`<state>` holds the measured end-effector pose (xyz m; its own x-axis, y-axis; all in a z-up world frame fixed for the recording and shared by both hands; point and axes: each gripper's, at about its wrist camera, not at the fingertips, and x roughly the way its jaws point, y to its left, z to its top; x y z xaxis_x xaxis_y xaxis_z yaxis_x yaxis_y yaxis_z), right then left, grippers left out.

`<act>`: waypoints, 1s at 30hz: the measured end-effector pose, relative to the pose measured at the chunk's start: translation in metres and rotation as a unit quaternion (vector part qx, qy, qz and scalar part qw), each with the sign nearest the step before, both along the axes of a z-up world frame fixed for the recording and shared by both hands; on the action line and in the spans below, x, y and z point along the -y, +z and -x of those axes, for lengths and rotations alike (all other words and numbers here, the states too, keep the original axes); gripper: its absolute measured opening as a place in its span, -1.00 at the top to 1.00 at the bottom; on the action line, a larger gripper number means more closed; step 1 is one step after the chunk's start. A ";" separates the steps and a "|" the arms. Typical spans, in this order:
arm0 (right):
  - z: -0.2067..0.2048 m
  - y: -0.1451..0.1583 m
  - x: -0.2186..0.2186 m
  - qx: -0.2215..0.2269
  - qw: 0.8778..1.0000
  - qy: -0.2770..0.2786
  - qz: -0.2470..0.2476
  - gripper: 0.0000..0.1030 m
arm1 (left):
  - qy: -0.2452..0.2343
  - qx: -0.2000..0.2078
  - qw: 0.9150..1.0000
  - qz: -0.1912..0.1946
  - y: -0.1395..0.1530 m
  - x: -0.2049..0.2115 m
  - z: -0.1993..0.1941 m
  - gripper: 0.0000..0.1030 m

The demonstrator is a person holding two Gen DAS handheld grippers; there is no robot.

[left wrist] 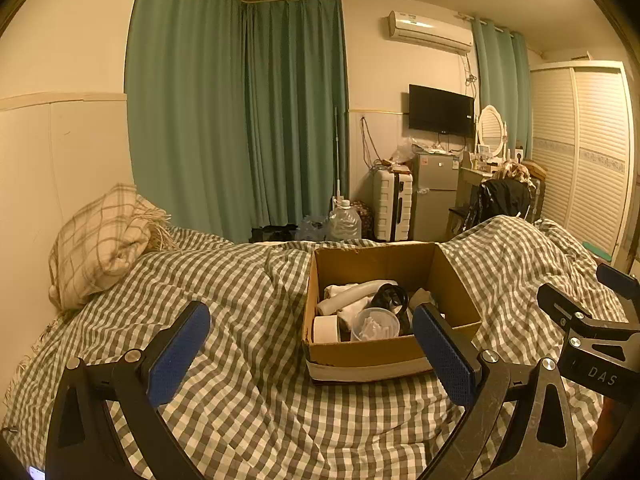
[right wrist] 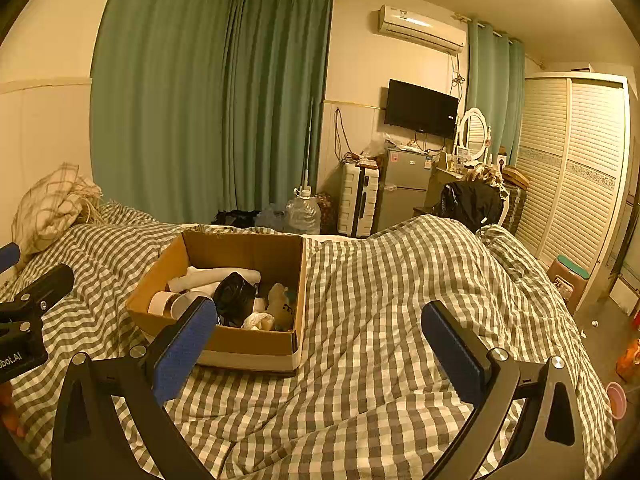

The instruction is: Organize objects

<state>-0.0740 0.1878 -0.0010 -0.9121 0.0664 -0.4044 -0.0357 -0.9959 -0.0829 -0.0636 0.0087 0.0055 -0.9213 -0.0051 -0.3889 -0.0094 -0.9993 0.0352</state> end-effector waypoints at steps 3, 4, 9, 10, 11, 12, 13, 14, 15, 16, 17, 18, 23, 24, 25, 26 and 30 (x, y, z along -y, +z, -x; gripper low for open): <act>0.000 0.000 0.000 0.000 1.000 0.000 0.000 -0.99 | 0.000 0.001 1.000 0.000 0.000 0.000 0.000 -1.00; 0.000 0.000 0.000 0.000 1.000 0.000 0.000 -0.99 | 0.001 0.002 1.000 0.000 0.000 0.000 0.000 -1.00; 0.001 -0.002 0.000 0.002 1.000 0.000 -0.003 -0.99 | 0.007 0.004 1.000 0.002 -0.001 -0.001 -0.002 -1.00; 0.001 -0.002 0.000 0.003 1.000 0.000 -0.003 -0.99 | 0.007 0.007 1.000 0.001 -0.002 -0.001 -0.001 -1.00; 0.001 -0.002 0.000 0.003 1.000 0.000 -0.003 -0.99 | 0.008 0.010 1.000 -0.001 -0.002 0.000 0.000 -1.00; 0.001 -0.002 0.000 0.003 1.000 0.000 -0.003 -0.99 | 0.009 0.012 1.000 -0.002 -0.003 0.000 0.000 -1.00; 0.001 -0.002 0.000 0.003 1.000 -0.001 -0.003 -0.99 | 0.009 0.013 1.000 -0.002 -0.004 0.001 0.001 -1.00; 0.001 -0.002 0.000 0.003 1.000 -0.001 -0.003 -0.99 | 0.008 0.014 1.000 -0.003 -0.004 0.001 0.001 -1.00; 0.001 -0.003 0.000 0.004 1.000 -0.001 -0.004 -0.99 | 0.008 0.015 1.000 -0.004 -0.004 0.001 0.001 -1.00; 0.001 -0.003 0.000 0.004 1.000 -0.001 -0.004 -0.99 | 0.007 0.015 1.000 -0.006 -0.003 0.001 0.001 -1.00; 0.001 -0.004 -0.001 0.004 1.000 -0.001 -0.004 -0.99 | 0.007 0.015 1.000 -0.007 -0.003 0.001 0.001 -1.00; 0.001 -0.004 -0.001 0.004 1.000 -0.001 -0.004 -0.99 | 0.006 0.014 1.000 -0.007 -0.003 0.001 0.001 -1.00; 0.001 -0.003 -0.001 0.004 1.000 -0.001 -0.004 -0.99 | 0.007 0.013 1.000 -0.005 -0.002 0.000 0.001 -1.00; 0.001 -0.004 -0.001 0.004 1.000 -0.001 -0.004 -0.99 | 0.007 0.012 1.000 -0.004 -0.002 -0.001 0.000 -1.00; 0.001 -0.004 -0.001 0.004 1.000 -0.001 -0.004 -0.99 | 0.007 0.012 1.000 -0.004 -0.002 -0.001 0.000 -1.00; 0.001 -0.003 -0.001 0.004 1.000 -0.001 -0.004 -0.99 | 0.007 0.012 1.000 -0.003 -0.002 -0.001 0.001 -1.00; 0.001 -0.004 -0.001 0.004 1.000 -0.001 -0.004 -0.99 | 0.007 0.012 1.000 -0.003 -0.002 -0.001 0.000 -1.00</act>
